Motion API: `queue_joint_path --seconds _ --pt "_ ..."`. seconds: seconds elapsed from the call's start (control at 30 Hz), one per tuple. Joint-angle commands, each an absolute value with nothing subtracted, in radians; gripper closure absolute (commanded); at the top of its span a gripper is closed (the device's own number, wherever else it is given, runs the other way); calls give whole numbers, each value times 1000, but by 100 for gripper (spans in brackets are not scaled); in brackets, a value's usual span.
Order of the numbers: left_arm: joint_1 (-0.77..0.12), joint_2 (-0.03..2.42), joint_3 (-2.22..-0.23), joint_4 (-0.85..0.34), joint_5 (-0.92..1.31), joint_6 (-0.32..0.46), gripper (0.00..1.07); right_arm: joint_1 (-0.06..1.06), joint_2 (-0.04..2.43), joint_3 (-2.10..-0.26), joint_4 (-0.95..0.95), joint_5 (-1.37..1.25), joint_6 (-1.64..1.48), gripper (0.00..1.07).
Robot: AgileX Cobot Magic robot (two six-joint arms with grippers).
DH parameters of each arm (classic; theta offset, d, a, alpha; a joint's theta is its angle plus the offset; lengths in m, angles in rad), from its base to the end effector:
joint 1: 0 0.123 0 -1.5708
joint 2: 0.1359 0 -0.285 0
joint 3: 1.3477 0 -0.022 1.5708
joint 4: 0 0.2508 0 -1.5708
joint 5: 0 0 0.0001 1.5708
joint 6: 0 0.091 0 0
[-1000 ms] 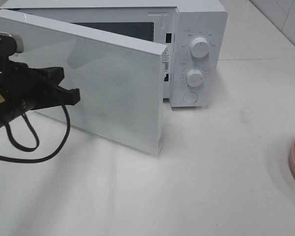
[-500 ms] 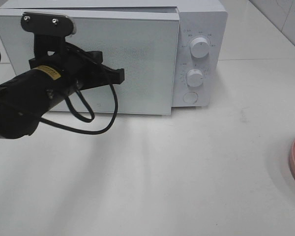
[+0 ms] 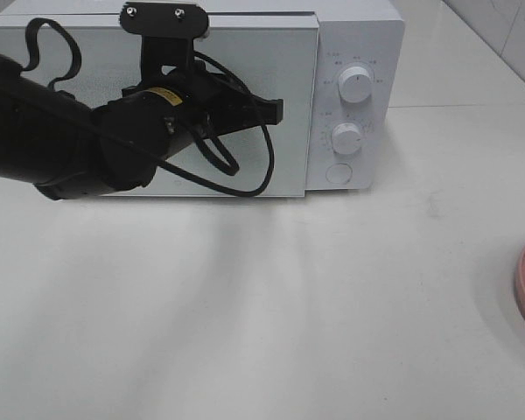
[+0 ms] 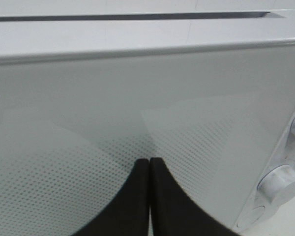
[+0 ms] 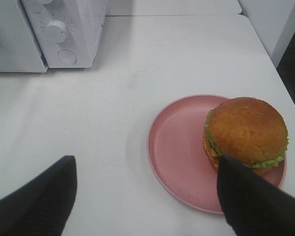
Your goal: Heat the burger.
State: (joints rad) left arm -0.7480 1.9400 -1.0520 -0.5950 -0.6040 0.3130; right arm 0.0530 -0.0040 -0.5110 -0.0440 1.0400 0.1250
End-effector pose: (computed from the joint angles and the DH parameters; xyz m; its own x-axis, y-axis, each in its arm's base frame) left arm 0.3211 -0.2585 0.1836 -0.2815 0.0103 -0.9595 0.3731 0.9224 -0.0996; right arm -0.0058 -0.0038 0.2821 -0.4227 0.0802 -0.9027 0.0248 0.9967 0.0769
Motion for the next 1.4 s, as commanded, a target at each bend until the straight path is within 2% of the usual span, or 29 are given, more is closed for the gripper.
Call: queue_joint_path --seconds 0.03,0.17,0.2,0.3,0.63,0.73,0.77,0.8,0.83,1.0,1.07,1.1,1.13,1.17,1.2,1.23,1.27,1.3,1.33,1.4 --pt "-733 1958 -1099 -639 -645 318 107 48 -30 -510 -44 1042 118 32" --pt "-732 1977 -1121 -665 -644 358 107 48 -30 -510 -44 1042 118 32" --pt "-730 1985 -1133 -702 -641 391 107 48 -30 -510 -44 1042 118 32" --pt "-710 1989 -1156 -753 -620 422 107 48 -30 -510 -44 1042 118 32" --pt "-685 1987 -1194 -748 -616 427 107 48 -30 -510 -44 1042 118 32" --pt "-708 1977 -1194 -745 -576 460 107 48 -30 -510 -44 1042 118 32" --pt "-723 1964 -1193 -745 -532 506 107 48 -30 -510 -44 1042 118 32" --pt "-723 1964 -1193 -745 -532 506 107 48 -30 -510 -44 1042 118 32" --pt "-739 1946 -1185 -746 -471 550 107 48 -30 -510 -44 1042 118 32" --pt "-759 1901 -1148 -750 -391 591 107 48 -30 -510 -44 1042 118 32" --pt "-762 1862 -1103 -750 -295 598 95 48 -30 -510 -44 1042 118 32" --pt "-762 1862 -1103 -750 -295 598 95 48 -30 -510 -44 1042 118 32" --pt "-762 1837 -1081 -749 -202 598 75 48 -30 -510 -44 1042 118 32" --pt "-762 1837 -1081 -749 -202 598 75 48 -30 -510 -44 1042 118 32" --pt "-762 1825 -1069 -749 -159 598 60 48 -30 -510 -44 1042 118 32" --pt "-762 1803 -1049 -748 -89 598 32 48 -30 -510 -44 1042 118 32" --pt "-762 1803 -1049 -748 -89 598 32 48 -30 -510 -44 1042 118 32" --pt "-762 1777 -1031 -745 -17 598 8 48 -30 -510 -44 1042 118 32" --pt "-760 1763 -1021 -736 23 598 5 48 -30 -510 -44 1042 118 32" --pt "-758 1741 -1005 -716 92 598 7 48 -30 -510 -44 1042 118 32"
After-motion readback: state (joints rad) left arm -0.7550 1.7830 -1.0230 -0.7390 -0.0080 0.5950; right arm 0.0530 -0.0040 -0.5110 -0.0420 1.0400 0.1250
